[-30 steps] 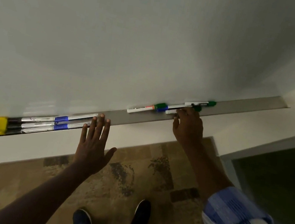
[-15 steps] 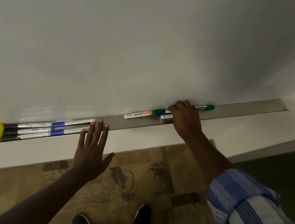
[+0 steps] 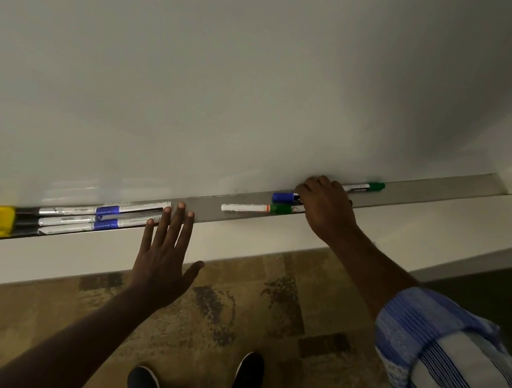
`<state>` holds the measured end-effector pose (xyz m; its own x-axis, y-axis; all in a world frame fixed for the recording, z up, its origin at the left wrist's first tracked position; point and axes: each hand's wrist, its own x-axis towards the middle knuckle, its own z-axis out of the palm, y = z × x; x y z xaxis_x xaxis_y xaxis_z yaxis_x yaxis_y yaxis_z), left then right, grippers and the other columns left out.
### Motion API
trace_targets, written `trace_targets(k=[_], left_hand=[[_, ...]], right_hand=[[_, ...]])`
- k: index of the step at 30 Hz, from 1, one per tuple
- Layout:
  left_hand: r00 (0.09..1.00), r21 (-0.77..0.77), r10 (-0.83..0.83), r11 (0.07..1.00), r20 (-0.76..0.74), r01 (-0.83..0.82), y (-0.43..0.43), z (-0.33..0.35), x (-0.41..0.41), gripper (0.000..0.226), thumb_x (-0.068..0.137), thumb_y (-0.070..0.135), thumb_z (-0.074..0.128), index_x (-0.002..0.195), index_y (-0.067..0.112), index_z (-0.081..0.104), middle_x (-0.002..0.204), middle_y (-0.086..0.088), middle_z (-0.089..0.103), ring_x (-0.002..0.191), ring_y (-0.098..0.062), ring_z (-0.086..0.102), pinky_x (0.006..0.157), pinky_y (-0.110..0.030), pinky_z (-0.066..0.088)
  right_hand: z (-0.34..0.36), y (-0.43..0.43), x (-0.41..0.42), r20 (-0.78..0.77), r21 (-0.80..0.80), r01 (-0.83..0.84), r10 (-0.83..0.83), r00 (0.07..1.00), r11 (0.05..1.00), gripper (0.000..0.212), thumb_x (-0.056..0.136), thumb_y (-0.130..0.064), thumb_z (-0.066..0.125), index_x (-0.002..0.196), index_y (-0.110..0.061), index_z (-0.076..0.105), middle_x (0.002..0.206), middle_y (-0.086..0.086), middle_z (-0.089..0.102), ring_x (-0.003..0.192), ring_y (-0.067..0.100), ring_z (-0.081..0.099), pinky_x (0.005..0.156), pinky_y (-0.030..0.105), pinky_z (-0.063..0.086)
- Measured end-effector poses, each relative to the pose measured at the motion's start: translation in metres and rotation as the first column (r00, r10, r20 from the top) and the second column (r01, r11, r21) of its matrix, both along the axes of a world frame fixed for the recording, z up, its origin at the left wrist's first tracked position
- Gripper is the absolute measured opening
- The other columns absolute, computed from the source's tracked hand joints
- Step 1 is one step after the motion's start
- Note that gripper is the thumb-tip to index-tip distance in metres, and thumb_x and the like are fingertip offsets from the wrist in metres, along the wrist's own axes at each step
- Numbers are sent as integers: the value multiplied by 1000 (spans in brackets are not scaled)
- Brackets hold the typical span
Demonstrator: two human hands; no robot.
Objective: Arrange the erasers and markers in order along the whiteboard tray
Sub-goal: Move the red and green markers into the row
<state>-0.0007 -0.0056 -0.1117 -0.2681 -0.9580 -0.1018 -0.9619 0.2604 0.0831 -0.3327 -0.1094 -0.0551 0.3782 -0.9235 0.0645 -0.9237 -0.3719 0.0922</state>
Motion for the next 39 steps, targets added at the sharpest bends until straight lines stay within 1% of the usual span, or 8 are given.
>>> trace_targets(k=[6, 10, 13, 17, 24, 28, 33, 39], left_hand=[[1000, 18, 19, 1000, -8, -19, 1, -2, 3, 95, 92, 65, 35, 160, 10, -1, 168, -15, -11, 155, -33, -8, 123, -60, 13], [998, 12, 63, 998, 9, -63, 4, 7, 10, 95, 94, 65, 37, 160, 10, -4, 167, -16, -13, 155, -32, -10, 125, -56, 9], [992, 16, 122, 992, 23, -123, 4, 13, 27, 95, 96, 65, 36, 159, 9, -7, 166, -15, -16, 154, -31, -14, 125, -54, 5], [983, 14, 174, 984, 48, -175, 2, 17, 56, 93, 95, 69, 22, 159, 9, -8, 166, -14, -17, 154, -31, -15, 126, -52, 3], [987, 35, 162, 986, 18, -163, 2, 21, 84, 93, 93, 70, 16, 160, 7, 3, 168, -14, 0, 155, -31, -10, 126, -51, 3], [987, 53, 143, 989, -71, -140, 7, 20, 90, 91, 93, 70, 19, 160, 10, 6, 168, -10, 1, 154, -27, -12, 127, -50, 3], [986, 42, 113, 993, -126, -109, 10, 17, 97, 88, 96, 67, 28, 160, 11, 10, 168, -10, 5, 155, -27, -7, 126, -52, 8], [986, 54, 100, 994, -136, -94, 12, 17, 101, 89, 94, 70, 20, 160, 11, 10, 169, -9, 4, 155, -27, -8, 127, -51, 6]], right_hand=[[-2, 6, 9, 129, -206, -61, 89, 988, 977, 16, 90, -9, 59, 105, -6, 64, 95, 13, 64, 80, 28, 62, 72, 38, 50], [7, 10, 38, 171, -279, -125, 178, 969, 952, 19, 92, -12, 60, 110, -6, 64, 97, 12, 65, 78, 26, 63, 72, 38, 51], [11, 10, 76, 180, -288, -161, 219, 959, 944, 20, 91, -12, 62, 111, -9, 64, 97, 10, 63, 76, 25, 62, 71, 36, 48], [12, 13, 134, 231, -313, -199, 278, 932, 929, 20, 89, -12, 66, 109, -10, 67, 97, 9, 65, 77, 25, 63, 70, 34, 47], [0, 18, 215, 298, -255, -204, 278, 913, 945, 21, 90, -10, 62, 110, -13, 66, 96, 6, 65, 79, 26, 62, 70, 36, 45], [-4, 24, 243, 292, -258, -173, 248, 924, 950, 24, 84, -13, 70, 108, -15, 66, 93, 5, 66, 79, 25, 63, 69, 34, 46], [-12, 28, 264, 269, -258, -149, 219, 938, 955, 20, 87, -10, 65, 106, -15, 65, 92, 5, 65, 80, 26, 60, 69, 36, 44], [-30, 36, 275, 320, -193, -183, 239, 917, 964, 26, 82, -6, 72, 107, -9, 70, 103, 9, 69, 92, 29, 62, 75, 38, 52]])
